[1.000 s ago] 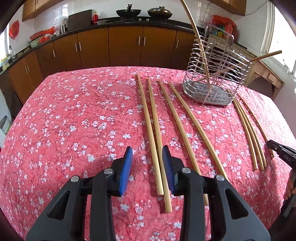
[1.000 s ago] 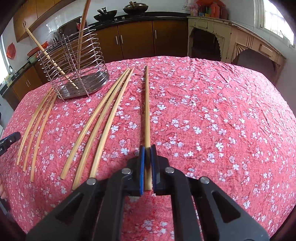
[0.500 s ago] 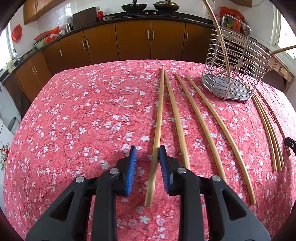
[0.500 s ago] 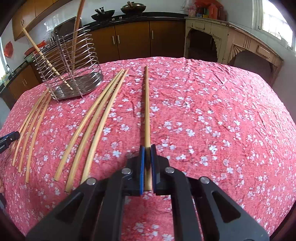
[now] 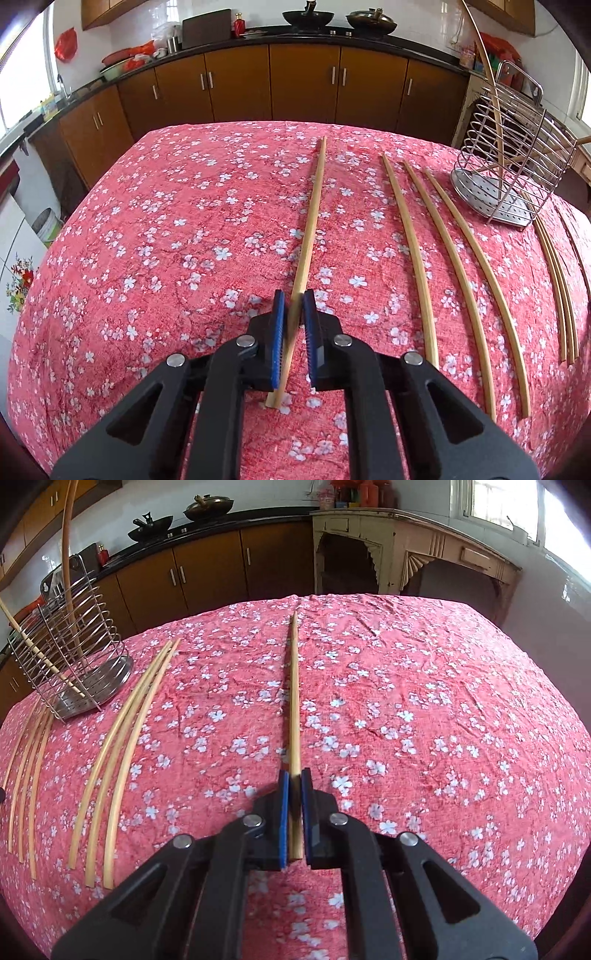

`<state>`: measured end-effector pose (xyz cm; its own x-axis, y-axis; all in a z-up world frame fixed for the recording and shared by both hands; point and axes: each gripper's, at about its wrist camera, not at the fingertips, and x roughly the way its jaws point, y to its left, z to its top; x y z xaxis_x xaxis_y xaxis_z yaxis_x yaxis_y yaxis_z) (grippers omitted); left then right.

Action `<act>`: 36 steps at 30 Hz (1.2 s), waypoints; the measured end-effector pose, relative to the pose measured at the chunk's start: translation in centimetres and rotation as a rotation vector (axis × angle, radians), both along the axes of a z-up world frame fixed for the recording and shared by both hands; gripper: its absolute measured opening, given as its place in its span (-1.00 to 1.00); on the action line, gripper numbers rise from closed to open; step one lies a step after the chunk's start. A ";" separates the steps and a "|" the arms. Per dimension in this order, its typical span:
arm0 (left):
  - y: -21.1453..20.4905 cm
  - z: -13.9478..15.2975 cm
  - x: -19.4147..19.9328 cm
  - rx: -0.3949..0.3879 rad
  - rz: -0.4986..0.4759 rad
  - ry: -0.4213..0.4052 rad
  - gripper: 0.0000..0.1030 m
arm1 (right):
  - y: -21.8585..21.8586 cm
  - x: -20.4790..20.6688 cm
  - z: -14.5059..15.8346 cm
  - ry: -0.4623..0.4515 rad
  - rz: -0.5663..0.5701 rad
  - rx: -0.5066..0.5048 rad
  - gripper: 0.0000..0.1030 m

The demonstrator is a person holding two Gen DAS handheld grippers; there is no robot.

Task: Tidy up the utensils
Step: 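Close the left tool on another chopstick while the right tool holds its chopstick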

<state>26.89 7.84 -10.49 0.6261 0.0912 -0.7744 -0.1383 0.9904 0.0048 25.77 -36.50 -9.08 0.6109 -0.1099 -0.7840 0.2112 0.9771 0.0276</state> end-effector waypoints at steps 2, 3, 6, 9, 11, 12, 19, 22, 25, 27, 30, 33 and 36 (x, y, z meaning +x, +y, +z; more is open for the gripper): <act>0.2 0.1 -0.3 -0.028 -0.022 -0.001 -0.79 | 0.0 -0.5 0.0 0.002 0.011 0.002 -0.84; 0.4 0.1 -0.6 -0.046 -0.032 -0.003 -0.78 | 0.1 -0.7 0.0 0.002 0.018 0.002 -0.80; 0.5 0.0 -1.7 -0.043 -0.079 -0.008 -0.78 | 0.4 -1.5 0.1 0.005 0.039 -0.004 -0.73; 0.5 0.1 -2.7 -0.039 -0.117 -0.006 -0.78 | 0.6 -2.0 0.1 0.002 0.046 -0.007 -0.73; 0.5 0.1 -3.1 -0.035 -0.126 -0.004 -0.78 | 0.7 -2.2 0.1 -0.005 0.049 -0.012 -0.73; 0.6 0.1 -3.1 -0.033 -0.128 -0.004 -0.78 | 0.8 -2.3 0.1 -0.008 0.049 -0.018 -0.73; -0.4 0.2 -3.5 0.004 -0.139 0.001 -0.68 | 0.8 -2.5 0.2 -0.009 0.048 -0.009 -0.73; -0.4 0.2 -3.5 0.009 -0.141 0.002 -0.67 | 0.7 -2.4 0.2 -0.008 0.048 -0.009 -0.73; -0.5 0.2 -3.3 -0.011 -0.138 0.002 -0.67 | 0.8 -2.2 0.2 -0.006 0.048 -0.014 -0.73; -0.5 0.2 -3.3 -0.024 -0.137 0.000 -0.67 | 0.8 -2.1 0.2 -0.005 0.048 -0.019 -0.73; -0.2 0.2 -3.3 -0.030 -0.137 0.000 -0.67 | 0.9 -2.0 0.3 -0.001 0.048 -0.030 -0.73; 0.5 0.3 -3.8 -0.028 -0.141 0.001 -0.67 | 1.1 -2.2 0.3 0.000 0.046 -0.033 -0.79; 0.3 0.2 -4.3 -0.018 -0.144 0.002 -0.69 | 1.2 -2.6 0.3 -0.002 0.044 -0.028 -0.84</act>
